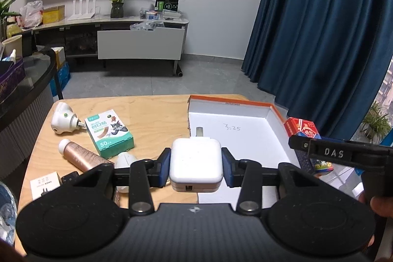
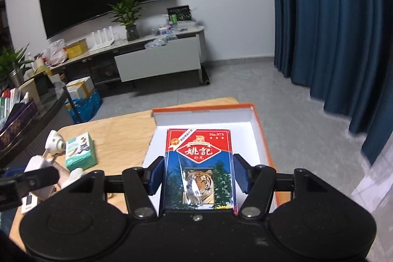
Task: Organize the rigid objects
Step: 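Carry the charger cube and card box over the open white box with both tools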
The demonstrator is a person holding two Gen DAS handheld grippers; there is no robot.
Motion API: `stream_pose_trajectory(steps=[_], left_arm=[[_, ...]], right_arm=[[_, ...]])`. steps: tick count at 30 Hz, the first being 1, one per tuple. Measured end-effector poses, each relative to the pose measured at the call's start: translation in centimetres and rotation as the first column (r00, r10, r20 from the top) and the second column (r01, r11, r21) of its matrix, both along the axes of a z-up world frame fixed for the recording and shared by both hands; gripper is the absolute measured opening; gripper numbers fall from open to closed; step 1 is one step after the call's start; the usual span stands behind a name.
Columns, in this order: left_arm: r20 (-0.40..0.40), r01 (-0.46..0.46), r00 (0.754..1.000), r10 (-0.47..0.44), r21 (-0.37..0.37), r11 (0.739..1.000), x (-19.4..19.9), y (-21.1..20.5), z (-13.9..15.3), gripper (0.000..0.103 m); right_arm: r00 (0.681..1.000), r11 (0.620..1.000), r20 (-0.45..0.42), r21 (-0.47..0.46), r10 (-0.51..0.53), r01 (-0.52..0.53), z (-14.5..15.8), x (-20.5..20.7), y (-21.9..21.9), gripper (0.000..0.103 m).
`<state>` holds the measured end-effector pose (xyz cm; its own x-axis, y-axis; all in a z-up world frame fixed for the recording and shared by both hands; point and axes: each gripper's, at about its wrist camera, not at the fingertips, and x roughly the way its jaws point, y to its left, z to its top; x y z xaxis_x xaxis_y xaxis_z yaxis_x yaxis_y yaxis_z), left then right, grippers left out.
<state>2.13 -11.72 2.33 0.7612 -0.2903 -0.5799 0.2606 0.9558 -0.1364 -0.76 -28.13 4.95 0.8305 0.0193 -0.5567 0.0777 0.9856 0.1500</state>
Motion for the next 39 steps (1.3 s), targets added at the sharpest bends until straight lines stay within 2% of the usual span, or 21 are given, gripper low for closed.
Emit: stream_pose_trajectory(steps=[7,19,39], left_arm=[[-0.004,0.013,1.000,-0.013,0.006,1.000,0.9,-1.4,0.2,0.043],[-0.025,0.043,0.999,-0.042,0.030,0.999,3.7,-4.9,-0.3,0.043],[-0.064,0.067,0.996,-0.063,0.070,0.995,6.9,-8.2,-0.9,0.043]], right_arm=[[1.000,1.000,-0.024,-0.004,-0.003,0.003,-1.0,2.1,-1.3,0.071],[0.999,1.000,-0.042,-0.019,-0.002,0.001,-0.9,5.4,-2.6,0.071],[0.994,0.998,-0.114,-0.058,0.001,-0.008,-1.9,9.5,-3.6,0.071]])
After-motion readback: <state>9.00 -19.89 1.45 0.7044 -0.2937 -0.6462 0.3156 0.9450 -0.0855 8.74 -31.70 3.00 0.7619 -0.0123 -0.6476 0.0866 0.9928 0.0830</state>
